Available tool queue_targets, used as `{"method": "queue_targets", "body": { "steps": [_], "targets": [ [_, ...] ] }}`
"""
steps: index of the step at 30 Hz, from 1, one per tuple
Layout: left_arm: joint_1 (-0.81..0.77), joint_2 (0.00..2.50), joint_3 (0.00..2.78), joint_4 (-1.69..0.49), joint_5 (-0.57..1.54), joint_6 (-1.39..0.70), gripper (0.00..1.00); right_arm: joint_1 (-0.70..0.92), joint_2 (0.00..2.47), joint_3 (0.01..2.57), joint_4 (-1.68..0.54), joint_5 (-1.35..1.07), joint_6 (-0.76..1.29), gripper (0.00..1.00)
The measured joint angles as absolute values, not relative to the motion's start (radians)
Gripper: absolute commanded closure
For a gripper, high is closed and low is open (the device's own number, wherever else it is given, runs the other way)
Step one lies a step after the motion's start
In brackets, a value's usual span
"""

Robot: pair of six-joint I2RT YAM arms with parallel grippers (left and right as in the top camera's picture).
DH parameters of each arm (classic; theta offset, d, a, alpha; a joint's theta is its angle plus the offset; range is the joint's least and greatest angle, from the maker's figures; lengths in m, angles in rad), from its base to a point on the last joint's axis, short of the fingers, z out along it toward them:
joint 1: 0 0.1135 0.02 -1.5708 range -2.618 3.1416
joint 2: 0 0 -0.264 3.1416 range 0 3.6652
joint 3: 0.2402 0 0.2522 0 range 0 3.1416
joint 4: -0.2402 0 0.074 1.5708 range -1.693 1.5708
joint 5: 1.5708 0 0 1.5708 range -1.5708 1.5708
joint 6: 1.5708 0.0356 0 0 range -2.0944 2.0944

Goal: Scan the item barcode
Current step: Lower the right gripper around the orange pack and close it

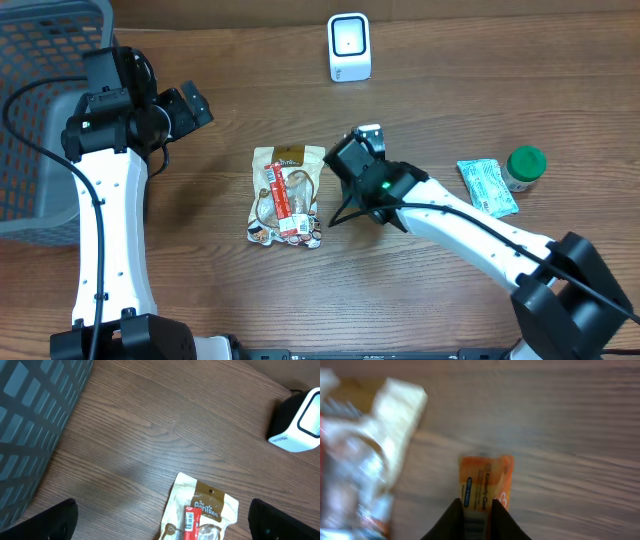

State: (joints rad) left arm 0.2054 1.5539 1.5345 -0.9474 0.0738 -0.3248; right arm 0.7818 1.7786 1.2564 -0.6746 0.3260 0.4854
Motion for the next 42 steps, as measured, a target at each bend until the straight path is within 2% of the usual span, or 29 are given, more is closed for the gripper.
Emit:
{"method": "queue_targets", "body": {
  "steps": [5, 18, 22, 25, 37, 42],
  "targets": [
    [0.205, 1.554, 1.534, -0.947, 0.074, -0.325, 0.00, 0.779, 1.787, 1.255, -0.783, 0.332, 0.391, 0.81],
    [0.205, 1.554, 1.534, -0.947, 0.074, -0.325, 0.00, 0.773, 1.800, 1.204, -0.741, 0.362, 0.364, 0.77],
    [0.205, 1.554, 1.534, -0.948, 0.074, -0.325, 0.00, 0.772, 1.801, 1.203, -0.733, 0.359, 0.366, 0.63],
    [0.205, 1.554, 1.534, -0.948, 0.074, -0.325, 0.00, 0.772, 1.802, 1.202, -0.719, 0.329, 0.368, 0.60],
    [0.205, 1.554, 1.534, -0.948, 0.074, -0.325, 0.00, 0.752, 1.805, 1.202, -0.704, 0.240, 0.397, 0.61],
    [0.205, 1.554, 1.534, -0.947, 0.074, -0.325, 0.00, 0.698, 1.805, 1.202, -0.721, 0.110, 0.377, 0.61]
  ]
}}
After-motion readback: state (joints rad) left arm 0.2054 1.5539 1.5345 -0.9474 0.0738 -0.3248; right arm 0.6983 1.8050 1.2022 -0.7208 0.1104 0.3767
